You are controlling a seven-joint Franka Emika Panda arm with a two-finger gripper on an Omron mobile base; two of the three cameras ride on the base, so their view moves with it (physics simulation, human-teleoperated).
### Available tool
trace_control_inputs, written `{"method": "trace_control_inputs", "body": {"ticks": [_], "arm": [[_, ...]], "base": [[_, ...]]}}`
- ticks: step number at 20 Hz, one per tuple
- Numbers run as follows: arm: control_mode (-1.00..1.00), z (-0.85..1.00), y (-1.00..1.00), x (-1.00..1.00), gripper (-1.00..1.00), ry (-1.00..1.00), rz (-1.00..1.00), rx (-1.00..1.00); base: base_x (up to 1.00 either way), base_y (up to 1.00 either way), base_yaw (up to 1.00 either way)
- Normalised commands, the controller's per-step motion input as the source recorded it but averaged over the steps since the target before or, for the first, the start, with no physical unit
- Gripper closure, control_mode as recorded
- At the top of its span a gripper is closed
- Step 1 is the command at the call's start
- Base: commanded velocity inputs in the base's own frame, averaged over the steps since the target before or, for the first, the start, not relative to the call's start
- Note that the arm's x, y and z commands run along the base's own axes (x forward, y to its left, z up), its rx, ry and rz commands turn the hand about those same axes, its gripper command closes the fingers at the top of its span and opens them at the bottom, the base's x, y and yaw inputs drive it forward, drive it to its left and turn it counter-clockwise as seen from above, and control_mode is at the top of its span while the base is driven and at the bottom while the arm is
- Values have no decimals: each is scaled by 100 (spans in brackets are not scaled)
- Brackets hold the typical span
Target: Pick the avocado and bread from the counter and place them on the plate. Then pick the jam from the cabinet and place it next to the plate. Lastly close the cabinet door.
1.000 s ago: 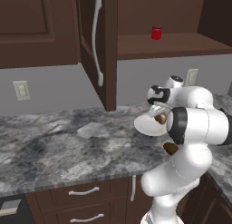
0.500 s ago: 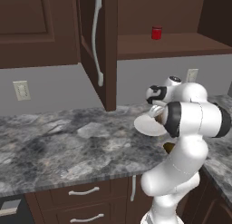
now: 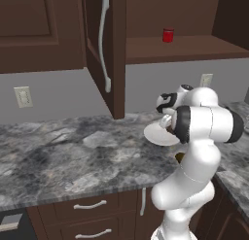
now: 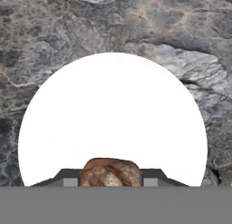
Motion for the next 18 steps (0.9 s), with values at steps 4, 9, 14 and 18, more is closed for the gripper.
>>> {"method": "trace_control_inputs", "body": {"ticks": [4, 9, 14, 18], "arm": [[-100, -8, -3, 8, 100, 0, 2, 0], [-100, -11, 0, 1, 100, 0, 2, -1], [-100, -16, 0, 0, 100, 0, 2, -2], [-100, -18, -1, 1, 100, 0, 2, -1]], "base": [[0, 0, 0], [0, 0, 0], [0, 0, 0], [0, 0, 0]]}}
